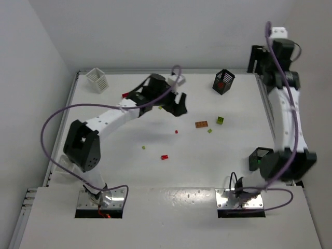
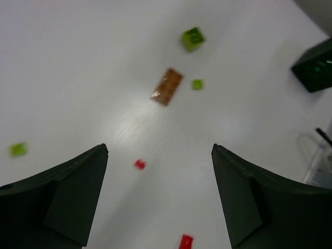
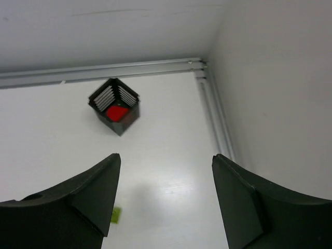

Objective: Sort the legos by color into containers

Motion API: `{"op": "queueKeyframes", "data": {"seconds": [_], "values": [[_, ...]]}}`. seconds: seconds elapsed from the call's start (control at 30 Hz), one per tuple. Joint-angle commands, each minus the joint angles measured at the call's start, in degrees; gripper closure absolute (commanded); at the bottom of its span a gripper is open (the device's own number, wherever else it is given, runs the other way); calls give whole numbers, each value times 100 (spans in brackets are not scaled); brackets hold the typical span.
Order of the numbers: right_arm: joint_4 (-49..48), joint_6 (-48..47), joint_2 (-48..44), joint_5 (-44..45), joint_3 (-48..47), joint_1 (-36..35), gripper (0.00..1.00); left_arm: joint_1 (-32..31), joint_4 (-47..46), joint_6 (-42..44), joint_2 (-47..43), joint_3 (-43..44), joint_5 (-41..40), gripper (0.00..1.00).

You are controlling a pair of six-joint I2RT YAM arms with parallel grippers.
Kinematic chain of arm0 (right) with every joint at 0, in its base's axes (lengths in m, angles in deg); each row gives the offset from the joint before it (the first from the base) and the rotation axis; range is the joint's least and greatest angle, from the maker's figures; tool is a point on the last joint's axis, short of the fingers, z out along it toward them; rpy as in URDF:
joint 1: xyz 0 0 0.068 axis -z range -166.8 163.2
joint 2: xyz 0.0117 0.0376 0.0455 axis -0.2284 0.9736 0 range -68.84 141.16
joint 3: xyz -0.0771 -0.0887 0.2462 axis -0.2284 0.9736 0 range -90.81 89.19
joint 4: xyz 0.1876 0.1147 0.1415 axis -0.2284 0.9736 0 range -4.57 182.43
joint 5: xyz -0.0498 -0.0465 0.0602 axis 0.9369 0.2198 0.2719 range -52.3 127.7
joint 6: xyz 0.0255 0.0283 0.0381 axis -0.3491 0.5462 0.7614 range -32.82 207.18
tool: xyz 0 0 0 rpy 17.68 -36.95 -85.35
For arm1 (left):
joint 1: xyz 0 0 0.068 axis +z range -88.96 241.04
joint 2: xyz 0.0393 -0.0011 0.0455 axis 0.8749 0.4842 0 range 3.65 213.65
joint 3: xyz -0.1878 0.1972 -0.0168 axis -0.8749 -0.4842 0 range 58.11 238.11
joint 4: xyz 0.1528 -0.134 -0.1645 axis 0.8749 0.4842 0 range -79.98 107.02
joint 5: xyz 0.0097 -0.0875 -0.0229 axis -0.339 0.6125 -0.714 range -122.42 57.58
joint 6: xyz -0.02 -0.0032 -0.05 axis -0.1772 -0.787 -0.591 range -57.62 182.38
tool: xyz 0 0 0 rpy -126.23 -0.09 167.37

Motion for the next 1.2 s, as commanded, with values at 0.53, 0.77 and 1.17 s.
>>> {"op": "queueKeyframes", "data": {"seconds": [0.53, 0.77, 1.17], "values": [[844, 703, -3012, -817, 2727, 1191, 26, -2221, -386, -977, 4297, 4186, -1601, 22], [782, 756, -2950, -993, 2727, 1385, 26, -2336, -545, -1118, 4719, 4434, -2023, 25], [677, 923, -2731, -1319, 2665, 1544, 24, -2398, -852, -1004, 5333, 4890, -3113, 28]]}}
